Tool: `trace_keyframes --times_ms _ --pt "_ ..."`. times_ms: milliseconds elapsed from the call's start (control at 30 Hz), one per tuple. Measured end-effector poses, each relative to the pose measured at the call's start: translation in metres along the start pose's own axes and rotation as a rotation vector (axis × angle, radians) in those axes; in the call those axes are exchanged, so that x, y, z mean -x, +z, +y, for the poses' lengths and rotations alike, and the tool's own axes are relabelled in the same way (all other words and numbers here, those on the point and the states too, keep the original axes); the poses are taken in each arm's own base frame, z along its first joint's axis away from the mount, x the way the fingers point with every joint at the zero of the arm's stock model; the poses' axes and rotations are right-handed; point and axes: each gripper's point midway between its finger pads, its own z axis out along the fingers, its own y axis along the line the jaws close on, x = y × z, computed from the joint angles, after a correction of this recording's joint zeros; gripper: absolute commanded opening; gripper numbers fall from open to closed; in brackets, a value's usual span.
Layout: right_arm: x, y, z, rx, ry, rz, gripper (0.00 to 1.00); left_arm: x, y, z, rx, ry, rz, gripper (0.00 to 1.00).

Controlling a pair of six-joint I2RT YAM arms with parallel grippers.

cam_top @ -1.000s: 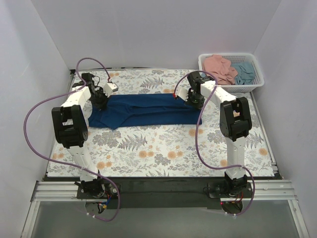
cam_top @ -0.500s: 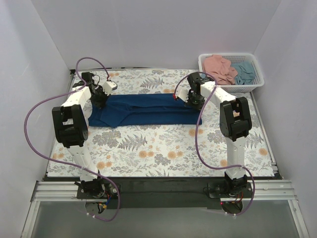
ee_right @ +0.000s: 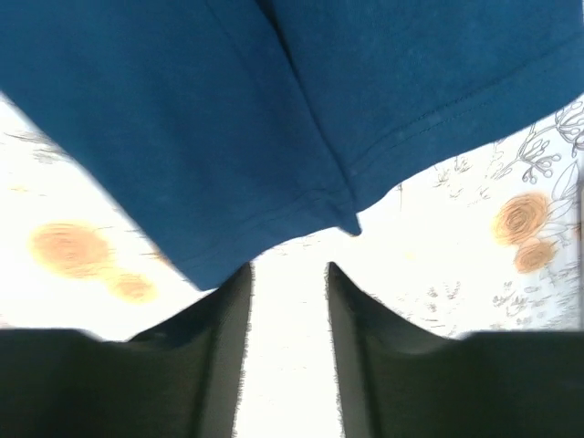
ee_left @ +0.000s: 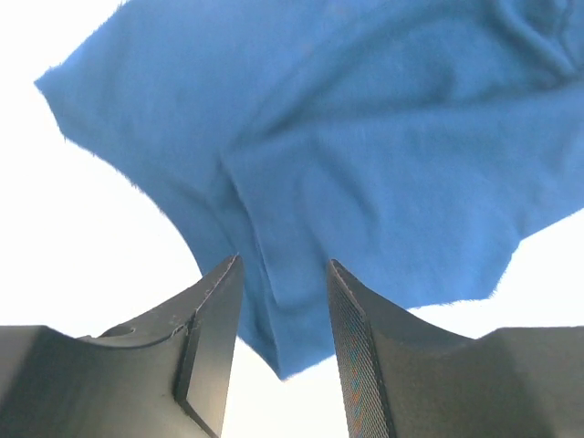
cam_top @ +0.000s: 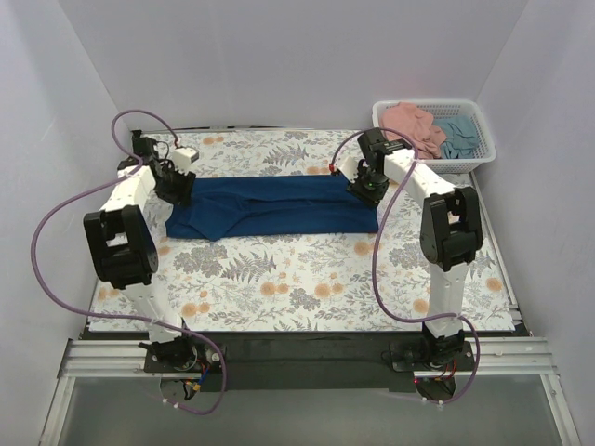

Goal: Fold and stack the t-shirts
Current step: Fold the tshirt

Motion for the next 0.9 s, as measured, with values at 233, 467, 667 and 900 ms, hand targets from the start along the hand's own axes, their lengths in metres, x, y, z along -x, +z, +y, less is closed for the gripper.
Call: trace_keyframes --times_ms 233,467,667,900 --pt "0.016 -0.011 0.020 0.078 0.115 -0.095 0.34 -0.023 -0.018 -0.022 -0.011 -0.176 0.008 0.37" --pt "-0.008 0.032 0.047 0.176 0.201 -0.004 0.33 -0.072 0.014 -0.035 -0.042 -0.319 0.125 0.31" --pt "-0.017 0.039 0.049 0.137 0.218 0.000 0.28 -0.090 0.016 -0.035 -0.007 -0.346 0.113 0.30" --pt "-0.030 0.035 0.058 0.071 0.211 -0.052 0.29 -0.110 0.002 -0.058 0.002 -0.324 0.103 0.30"
